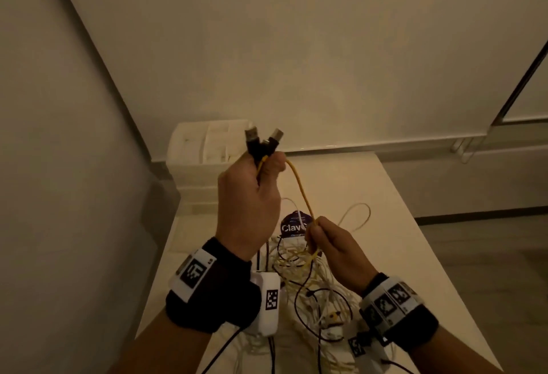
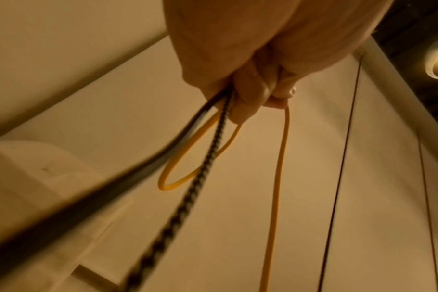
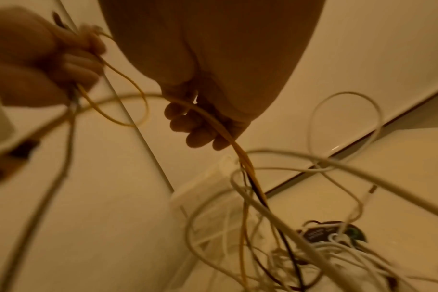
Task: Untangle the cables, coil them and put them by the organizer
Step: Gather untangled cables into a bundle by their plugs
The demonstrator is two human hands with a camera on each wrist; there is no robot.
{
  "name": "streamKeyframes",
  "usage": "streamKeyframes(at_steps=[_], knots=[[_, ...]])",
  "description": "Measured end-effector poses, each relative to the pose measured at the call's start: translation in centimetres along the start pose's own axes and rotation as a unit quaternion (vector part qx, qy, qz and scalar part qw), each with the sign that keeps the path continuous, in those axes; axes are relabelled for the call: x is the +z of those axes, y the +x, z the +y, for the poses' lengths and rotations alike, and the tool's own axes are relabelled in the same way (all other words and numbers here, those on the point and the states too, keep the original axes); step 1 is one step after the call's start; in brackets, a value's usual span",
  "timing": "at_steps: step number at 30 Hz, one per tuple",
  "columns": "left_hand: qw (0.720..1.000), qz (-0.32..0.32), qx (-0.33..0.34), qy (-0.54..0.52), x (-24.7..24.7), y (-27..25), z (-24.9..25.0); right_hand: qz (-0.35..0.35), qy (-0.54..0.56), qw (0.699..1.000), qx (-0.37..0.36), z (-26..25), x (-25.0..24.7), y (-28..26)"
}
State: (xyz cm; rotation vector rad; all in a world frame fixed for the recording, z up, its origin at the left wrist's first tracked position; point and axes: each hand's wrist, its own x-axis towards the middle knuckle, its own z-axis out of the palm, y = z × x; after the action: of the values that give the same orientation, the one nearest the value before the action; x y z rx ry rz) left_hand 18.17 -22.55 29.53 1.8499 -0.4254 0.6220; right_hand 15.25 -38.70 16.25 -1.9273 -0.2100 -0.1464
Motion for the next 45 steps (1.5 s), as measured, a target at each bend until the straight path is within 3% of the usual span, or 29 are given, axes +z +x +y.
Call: streamKeyframes(at_steps=[3, 5, 7, 9, 13, 15, 18, 21, 23, 26, 29, 32, 36, 40, 45], knots=[[0.999, 0.044, -0.008, 0.025, -1.3, -0.4, -0.6, -0.020, -0.101, 0.994, -0.023, 1.5, -0.3, 1.2], [0.998, 0.064, -0.024, -0.012, -1.8, -0.7, -1.2, -0.047, -0.163, 0.985, -0.037, 1.8, -0.7, 2.7], [0.994, 0.089, -0.036, -0.045, -2.3, -0.5, -1.6, -0.097, -0.219, 0.971, 0.005, 2.7, -1.4, 3.8], [0.993, 0.104, -0.028, -0.047, -2.8, -0.3, -1.5, -0.102, -0.256, 0.961, 0.036, 4.0, -1.9, 4.1], [0.990, 0.106, -0.030, -0.090, -2.6, -1.1, -0.6, -0.031, -0.247, 0.968, 0.035, 5.1, -2.4, 4.1], [0.994, 0.101, -0.009, -0.051, -2.1, -1.3, -0.1, -0.005, -0.261, 0.964, 0.054, 5.0, -2.8, 4.4], [0.997, 0.079, -0.026, 0.009, -1.9, -0.5, -0.9, 0.100, -0.225, 0.968, 0.058, 3.6, -4.5, 4.6], [0.992, 0.106, -0.048, 0.047, -2.5, 0.6, -2.0, 0.229, -0.123, 0.964, 0.046, 0.7, -7.1, 5.2], [0.992, 0.115, -0.031, 0.044, -2.5, 0.7, -1.1, 0.250, -0.110, 0.962, 0.018, -1.2, -8.3, 5.9], [0.999, 0.020, 0.014, 0.023, -1.3, 0.1, 1.3, 0.238, -0.171, 0.955, -0.031, -3.8, -9.3, 6.6], [0.992, -0.091, 0.087, -0.012, 0.1, -0.2, 2.2, 0.152, -0.176, 0.969, -0.086, -6.9, -8.9, 6.8], [0.987, -0.107, 0.120, -0.004, 0.9, 0.1, 2.4, 0.052, -0.179, 0.972, -0.144, -8.6, -7.1, 5.9], [0.971, -0.166, 0.159, 0.063, 1.8, 0.4, 2.1, 0.020, -0.164, 0.965, -0.202, -9.5, -6.4, 5.0], [0.972, -0.148, 0.132, 0.126, 2.2, 0.9, 1.1, 0.016, -0.176, 0.967, -0.182, -10.2, -7.0, 5.0], [0.961, -0.155, 0.086, 0.213, 2.4, 0.6, 0.7, 0.010, -0.135, 0.985, -0.105, -7.9, -5.7, 3.4]])
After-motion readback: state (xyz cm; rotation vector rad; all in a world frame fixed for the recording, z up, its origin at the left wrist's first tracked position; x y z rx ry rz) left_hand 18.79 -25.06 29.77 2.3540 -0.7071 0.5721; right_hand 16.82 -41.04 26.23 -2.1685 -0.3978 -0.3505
